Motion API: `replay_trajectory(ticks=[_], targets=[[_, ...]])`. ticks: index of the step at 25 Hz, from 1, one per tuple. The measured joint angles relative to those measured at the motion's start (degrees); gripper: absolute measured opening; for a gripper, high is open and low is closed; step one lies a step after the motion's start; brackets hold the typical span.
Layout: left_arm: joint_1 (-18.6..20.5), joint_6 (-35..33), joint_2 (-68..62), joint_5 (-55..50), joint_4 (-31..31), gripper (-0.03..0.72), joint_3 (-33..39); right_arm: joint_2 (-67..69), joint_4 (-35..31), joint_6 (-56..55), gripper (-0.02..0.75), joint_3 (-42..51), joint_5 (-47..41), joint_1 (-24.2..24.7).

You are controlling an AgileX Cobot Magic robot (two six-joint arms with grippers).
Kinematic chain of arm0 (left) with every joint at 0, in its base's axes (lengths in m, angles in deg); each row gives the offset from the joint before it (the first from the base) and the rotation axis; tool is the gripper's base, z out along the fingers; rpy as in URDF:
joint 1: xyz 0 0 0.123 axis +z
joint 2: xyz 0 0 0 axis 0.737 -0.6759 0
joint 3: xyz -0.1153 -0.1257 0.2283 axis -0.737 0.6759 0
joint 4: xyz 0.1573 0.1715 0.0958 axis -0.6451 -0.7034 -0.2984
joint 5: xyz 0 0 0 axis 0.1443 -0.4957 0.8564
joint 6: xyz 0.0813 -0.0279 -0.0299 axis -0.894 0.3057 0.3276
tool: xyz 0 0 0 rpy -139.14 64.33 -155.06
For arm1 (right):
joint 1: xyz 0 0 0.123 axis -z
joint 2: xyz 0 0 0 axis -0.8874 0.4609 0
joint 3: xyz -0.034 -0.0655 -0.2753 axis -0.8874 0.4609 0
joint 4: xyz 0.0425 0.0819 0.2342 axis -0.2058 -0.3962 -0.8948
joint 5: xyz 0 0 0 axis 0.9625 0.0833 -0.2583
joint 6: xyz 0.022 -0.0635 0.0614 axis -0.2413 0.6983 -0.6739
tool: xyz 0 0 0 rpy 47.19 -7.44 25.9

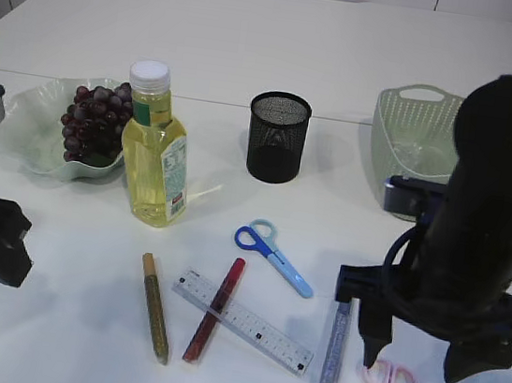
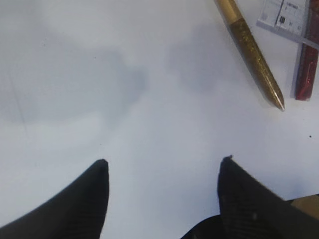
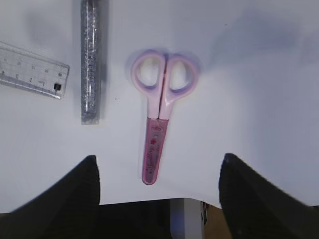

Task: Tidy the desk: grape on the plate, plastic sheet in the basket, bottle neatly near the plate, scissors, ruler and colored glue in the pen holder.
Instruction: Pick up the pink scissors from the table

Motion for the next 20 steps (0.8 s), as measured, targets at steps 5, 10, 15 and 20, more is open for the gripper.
replay_trajectory(ticks=[5, 10, 15, 20], targets=[[0.0, 0.0, 0.0, -2.7, -2.7, 0.498, 0.0, 3.0, 0.3, -0.1, 0.575, 0.0, 2.7, -0.8], [0.0, 0.0, 0.0, -3.4, -4.7, 0.498, 0.0, 3.0, 1.8, 0.3, 0.575, 0.8, 2.9, -0.8], [0.0, 0.0, 0.0, -3.4, -4.9, 0.498, 0.0, -0.2, -1.0, 1.3, 0.545, 10.5, 6.8, -0.9], [0.0, 0.0, 0.0, -3.0, -4.9, 0.498, 0.0, -9.5, -5.3, 0.7, 0.529, 18.8, 13.0, -0.9]])
